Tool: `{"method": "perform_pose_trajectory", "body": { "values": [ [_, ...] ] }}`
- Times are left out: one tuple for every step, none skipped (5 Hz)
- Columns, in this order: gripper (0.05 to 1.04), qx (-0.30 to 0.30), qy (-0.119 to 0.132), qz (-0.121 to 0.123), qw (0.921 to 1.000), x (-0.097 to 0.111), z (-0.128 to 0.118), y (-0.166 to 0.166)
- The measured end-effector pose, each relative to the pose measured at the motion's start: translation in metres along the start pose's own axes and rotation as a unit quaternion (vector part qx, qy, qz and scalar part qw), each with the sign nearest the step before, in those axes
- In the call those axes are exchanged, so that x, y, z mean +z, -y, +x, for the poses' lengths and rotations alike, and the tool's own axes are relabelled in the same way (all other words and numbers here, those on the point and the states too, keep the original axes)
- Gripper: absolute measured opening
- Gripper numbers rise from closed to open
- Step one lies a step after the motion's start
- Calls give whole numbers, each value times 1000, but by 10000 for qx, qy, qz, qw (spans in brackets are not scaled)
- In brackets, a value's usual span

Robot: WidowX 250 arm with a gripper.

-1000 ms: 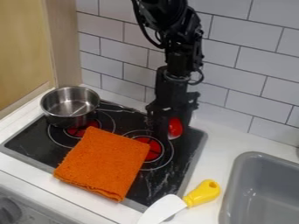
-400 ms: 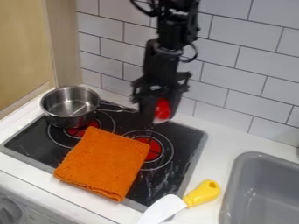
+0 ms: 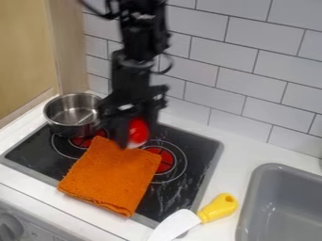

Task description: Move the sushi to the top of the orange towel

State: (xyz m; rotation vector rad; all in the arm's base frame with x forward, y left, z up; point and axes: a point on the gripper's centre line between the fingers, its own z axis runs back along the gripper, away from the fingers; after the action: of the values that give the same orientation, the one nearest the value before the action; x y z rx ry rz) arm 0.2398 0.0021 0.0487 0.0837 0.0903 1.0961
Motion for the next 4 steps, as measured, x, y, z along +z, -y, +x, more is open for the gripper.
{"method": "perform_pose_trajectory", "body": {
  "values": [
    [537, 67, -166, -40, 9998, -14, 0, -14],
    [537, 57, -315, -25, 9995, -30, 6, -12],
    [537, 36, -365, -115, 9993, -38, 7, -8],
    [594, 59, -393, -77, 9992, -42, 4, -13]
  ]
}}
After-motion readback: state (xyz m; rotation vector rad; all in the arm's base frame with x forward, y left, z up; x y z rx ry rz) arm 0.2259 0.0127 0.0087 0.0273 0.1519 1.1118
